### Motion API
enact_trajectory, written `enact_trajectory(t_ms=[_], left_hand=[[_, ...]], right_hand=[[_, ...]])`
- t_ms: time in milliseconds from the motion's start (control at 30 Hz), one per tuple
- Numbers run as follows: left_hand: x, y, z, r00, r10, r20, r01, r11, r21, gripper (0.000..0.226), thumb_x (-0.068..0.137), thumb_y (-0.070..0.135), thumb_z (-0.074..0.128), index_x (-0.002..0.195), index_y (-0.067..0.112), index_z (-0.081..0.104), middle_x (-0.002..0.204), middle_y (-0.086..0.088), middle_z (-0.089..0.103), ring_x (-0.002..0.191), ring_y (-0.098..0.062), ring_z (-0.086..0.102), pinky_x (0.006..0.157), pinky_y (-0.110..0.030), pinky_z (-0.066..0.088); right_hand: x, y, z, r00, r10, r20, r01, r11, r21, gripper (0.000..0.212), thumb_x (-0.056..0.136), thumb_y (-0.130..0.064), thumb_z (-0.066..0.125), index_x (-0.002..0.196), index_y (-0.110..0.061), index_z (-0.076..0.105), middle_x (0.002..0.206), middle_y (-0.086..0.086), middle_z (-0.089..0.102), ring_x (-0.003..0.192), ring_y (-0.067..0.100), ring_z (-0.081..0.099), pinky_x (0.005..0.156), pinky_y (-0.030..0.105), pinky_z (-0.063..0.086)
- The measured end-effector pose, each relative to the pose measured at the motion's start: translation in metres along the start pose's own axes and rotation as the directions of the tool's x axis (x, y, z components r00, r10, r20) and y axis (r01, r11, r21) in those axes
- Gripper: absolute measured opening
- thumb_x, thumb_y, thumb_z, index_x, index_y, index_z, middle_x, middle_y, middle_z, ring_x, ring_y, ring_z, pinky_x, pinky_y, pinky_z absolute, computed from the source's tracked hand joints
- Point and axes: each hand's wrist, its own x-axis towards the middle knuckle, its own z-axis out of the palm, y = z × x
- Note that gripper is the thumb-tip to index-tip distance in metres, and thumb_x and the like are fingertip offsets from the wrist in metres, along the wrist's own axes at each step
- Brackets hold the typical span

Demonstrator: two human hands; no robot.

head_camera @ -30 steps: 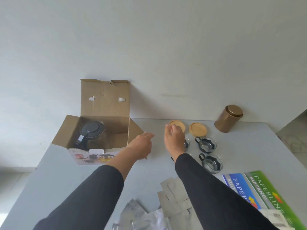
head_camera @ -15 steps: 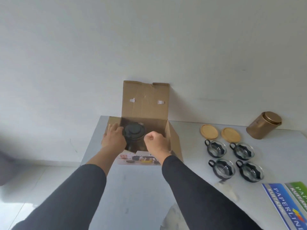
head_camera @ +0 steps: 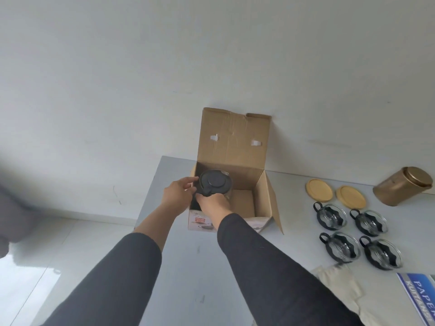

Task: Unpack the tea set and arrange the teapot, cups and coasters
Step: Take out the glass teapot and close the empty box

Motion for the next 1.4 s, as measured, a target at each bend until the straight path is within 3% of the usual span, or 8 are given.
enact_trajectory(t_ms=[133,267,467,800,967,1133,1300,1400], left_hand=[[0.001,0.0,0.001,1.0,-0.018,-0.01,0.018,0.998,-0.055,0.033,0.096,0.022,0.051,0.127,0.033,0.057,0.132,-0.004,0.058,0.109,-0.022,0.057,0.062,-0.019,0.044],[0.001,0.0,0.003,0.999,-0.025,-0.04,0.022,0.998,-0.055,0.032,0.097,0.022,0.052,0.126,0.032,0.058,0.132,-0.004,0.058,0.103,-0.022,0.058,0.061,-0.022,0.048],[-0.002,0.004,0.007,0.996,-0.052,-0.079,0.048,0.998,-0.052,0.031,0.097,0.018,0.051,0.125,0.029,0.059,0.132,-0.006,0.058,0.102,-0.026,0.061,0.053,-0.019,0.046],[-0.006,0.011,0.015,0.983,-0.012,-0.182,0.036,0.991,0.131,0.035,0.094,0.007,0.047,0.121,0.022,0.063,0.124,-0.01,0.06,0.106,-0.029,0.058,0.075,-0.03,0.049],[-0.023,0.035,0.04,0.93,0.133,-0.343,-0.054,0.971,0.231,0.032,0.096,0.021,0.046,0.125,0.018,0.057,0.135,-0.007,0.046,0.124,-0.028,0.045,0.107,-0.042,0.036],[-0.055,0.078,0.086,0.92,0.328,-0.213,-0.249,0.912,0.326,0.035,0.096,0.034,0.044,0.124,0.017,0.056,0.136,-0.003,0.045,0.133,-0.022,0.036,0.115,-0.049,0.023],[-0.091,0.11,0.146,0.901,0.428,-0.068,-0.352,0.813,0.464,0.048,0.097,0.036,0.042,0.141,0.017,0.038,0.153,0.0,0.019,0.148,-0.02,-0.001,0.118,-0.048,0.005],[-0.105,0.111,0.175,0.867,0.498,-0.004,-0.427,0.747,0.509,0.05,0.098,0.028,0.042,0.144,0.014,0.031,0.148,0.003,0.02,0.148,-0.02,-0.005,0.12,-0.044,0.005]], right_hand=[[0.003,0.0,-0.004,0.998,0.06,0.007,-0.06,0.993,0.104,0.039,0.084,-0.049,0.058,0.098,-0.013,0.051,0.095,0.001,0.054,0.098,0.024,0.056,0.092,0.033,0.044],[0.0,0.0,-0.019,0.994,0.106,0.042,-0.114,0.929,0.353,0.049,0.087,-0.041,0.063,0.124,-0.011,0.05,0.093,0.0,0.051,0.083,0.019,0.05,0.078,0.03,0.041],[-0.008,0.005,-0.041,0.989,0.122,0.078,-0.145,0.807,0.572,0.053,0.087,-0.04,0.065,0.13,-0.013,0.048,0.116,0.001,0.056,0.108,0.02,0.052,0.099,0.034,0.039],[-0.029,0.004,-0.103,0.996,-0.083,0.018,0.042,0.674,0.737,0.022,0.095,-0.035,0.054,0.104,-0.015,0.057,0.093,0.008,0.068,0.089,0.022,0.067,0.079,0.033,0.055],[-0.039,0.015,-0.15,0.984,-0.06,-0.166,0.168,0.613,0.772,0.028,0.096,-0.036,0.048,0.08,-0.015,0.056,0.061,0.003,0.054,0.057,0.015,0.05,0.063,0.027,0.045],[-0.04,0.041,-0.2,0.942,0.064,-0.33,0.229,0.597,0.769,0.039,0.092,-0.042,0.039,0.067,-0.014,0.049,0.05,0.0,0.043,0.044,0.015,0.037,0.047,0.026,0.033],[-0.025,0.083,-0.232,0.887,0.152,-0.436,0.243,0.647,0.723,0.067,0.082,-0.077,0.027,0.064,-0.016,0.05,0.06,0.0,0.048,0.051,0.016,0.04,0.05,0.027,0.032],[-0.014,0.109,-0.243,0.878,0.151,-0.454,0.242,0.677,0.695,0.067,0.076,-0.082,0.028,0.063,-0.019,0.049,0.065,-0.002,0.047,0.054,0.016,0.039,0.055,0.031,0.035]])
